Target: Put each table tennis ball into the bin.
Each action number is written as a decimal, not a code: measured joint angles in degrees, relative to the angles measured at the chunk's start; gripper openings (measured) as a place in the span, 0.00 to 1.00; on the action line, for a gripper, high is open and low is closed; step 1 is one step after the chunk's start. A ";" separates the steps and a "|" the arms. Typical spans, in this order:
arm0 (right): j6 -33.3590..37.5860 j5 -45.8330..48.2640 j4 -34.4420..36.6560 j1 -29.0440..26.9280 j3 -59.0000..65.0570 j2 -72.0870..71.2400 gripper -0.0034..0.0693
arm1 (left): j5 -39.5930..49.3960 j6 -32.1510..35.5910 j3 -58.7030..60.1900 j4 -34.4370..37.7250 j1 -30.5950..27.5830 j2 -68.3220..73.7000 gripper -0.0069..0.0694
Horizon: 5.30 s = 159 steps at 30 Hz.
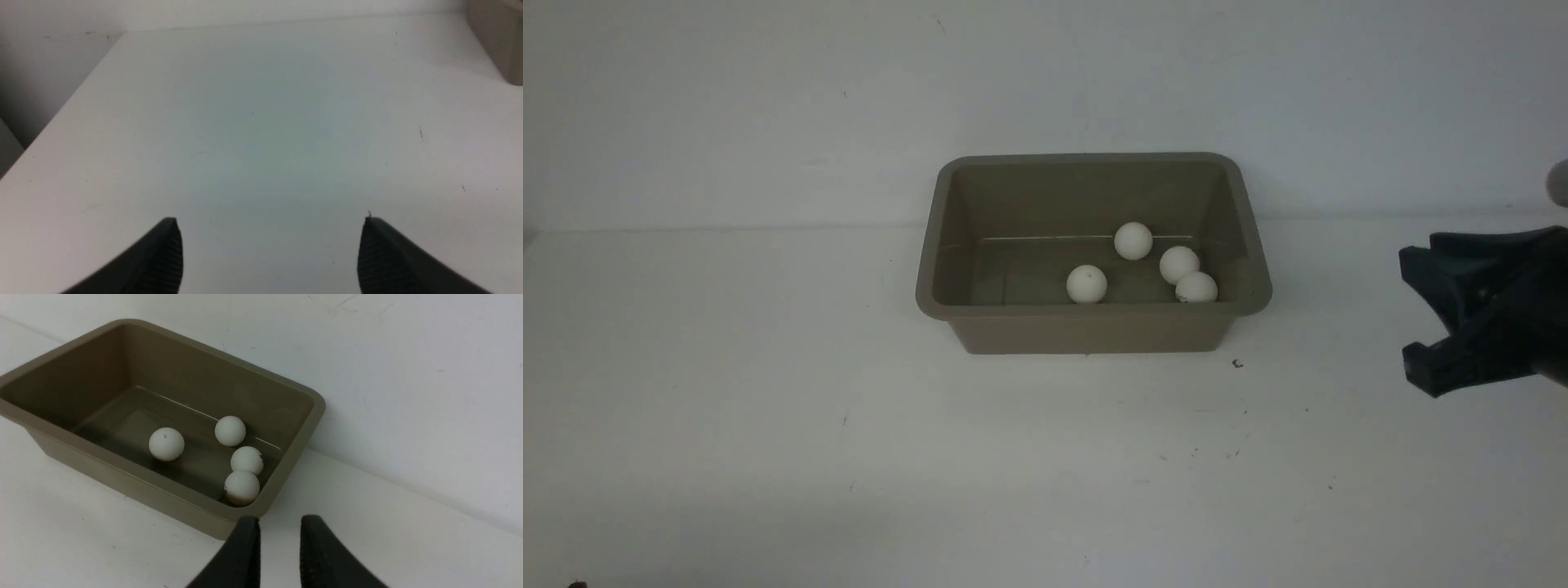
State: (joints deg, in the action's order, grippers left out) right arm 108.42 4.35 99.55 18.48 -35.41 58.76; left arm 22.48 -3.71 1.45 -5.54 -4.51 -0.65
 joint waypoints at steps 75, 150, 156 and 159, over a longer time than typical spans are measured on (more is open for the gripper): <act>-95.48 6.76 -90.44 -6.60 22.24 -35.13 0.24 | 0.00 0.11 0.00 0.00 0.00 0.00 0.77; -93.91 16.95 -87.56 -17.01 36.90 -59.33 0.24 | 0.00 0.11 0.00 -0.02 0.00 0.00 0.77; -93.91 16.95 -87.56 -17.01 36.90 -59.33 0.24 | 0.00 0.11 0.00 -0.02 0.00 0.00 0.77; -93.91 16.95 -87.56 -17.01 36.90 -59.33 0.24 | 0.00 0.11 0.00 -0.02 0.00 0.00 0.77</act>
State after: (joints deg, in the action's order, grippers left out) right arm 14.51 21.30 11.99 1.48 1.49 -0.57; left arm 22.48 -3.61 1.45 -5.56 -4.51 -0.65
